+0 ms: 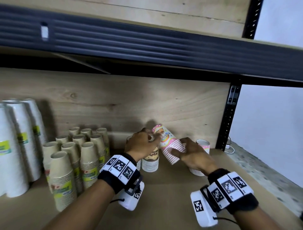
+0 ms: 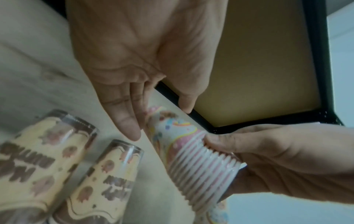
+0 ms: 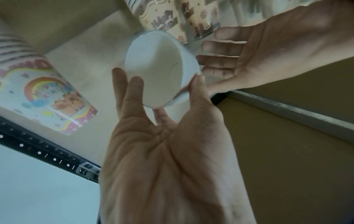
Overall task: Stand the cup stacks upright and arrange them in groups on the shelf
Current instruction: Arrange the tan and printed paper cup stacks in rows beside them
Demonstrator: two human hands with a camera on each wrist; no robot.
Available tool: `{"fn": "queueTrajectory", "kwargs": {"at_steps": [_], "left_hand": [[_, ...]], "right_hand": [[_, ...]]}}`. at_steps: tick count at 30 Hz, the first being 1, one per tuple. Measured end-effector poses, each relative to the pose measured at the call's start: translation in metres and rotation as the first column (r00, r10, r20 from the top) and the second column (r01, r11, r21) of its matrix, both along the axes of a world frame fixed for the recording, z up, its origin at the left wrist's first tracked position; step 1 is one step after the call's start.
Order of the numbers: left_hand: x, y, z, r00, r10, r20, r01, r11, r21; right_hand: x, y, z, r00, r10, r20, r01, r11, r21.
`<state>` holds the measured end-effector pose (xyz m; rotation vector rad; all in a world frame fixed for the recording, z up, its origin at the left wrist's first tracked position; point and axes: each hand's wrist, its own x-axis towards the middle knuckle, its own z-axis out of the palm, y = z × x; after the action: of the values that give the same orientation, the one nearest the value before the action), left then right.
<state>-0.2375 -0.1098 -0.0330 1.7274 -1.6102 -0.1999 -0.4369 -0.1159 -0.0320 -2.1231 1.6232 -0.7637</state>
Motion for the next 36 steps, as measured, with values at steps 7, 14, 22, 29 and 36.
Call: {"fn": "queueTrajectory", "kwargs": {"at_steps": [7, 14, 22, 29, 36], "left_hand": [[0.002, -0.005, -0.008, 0.85, -0.031, -0.526, 0.045, 0.999, 0.015], [0.024, 0.0, -0.01, 0.871, -0.034, -0.49, 0.046, 0.999, 0.012], [0.047, 0.009, -0.014, 0.925, -0.015, -0.379, 0.035, 0.998, 0.046], [0.06, 0.019, -0.017, 0.972, 0.004, -0.236, 0.012, 0.998, 0.066], [0.071, 0.025, -0.021, 0.991, -0.025, -0.134, 0.039, 0.994, 0.101]], "right_hand": [[0.008, 0.012, -0.011, 0.982, 0.137, 0.128, -0.141, 0.99, 0.029], [-0.009, -0.003, -0.01, 0.987, 0.054, 0.151, -0.065, 0.995, 0.072], [-0.033, -0.036, -0.001, 0.937, -0.216, -0.274, 0.198, 0.976, -0.092], [-0.048, -0.058, -0.015, 0.897, -0.292, -0.333, 0.301, 0.953, -0.026], [-0.049, -0.06, -0.018, 0.952, -0.25, -0.177, 0.251, 0.968, -0.014]]}}
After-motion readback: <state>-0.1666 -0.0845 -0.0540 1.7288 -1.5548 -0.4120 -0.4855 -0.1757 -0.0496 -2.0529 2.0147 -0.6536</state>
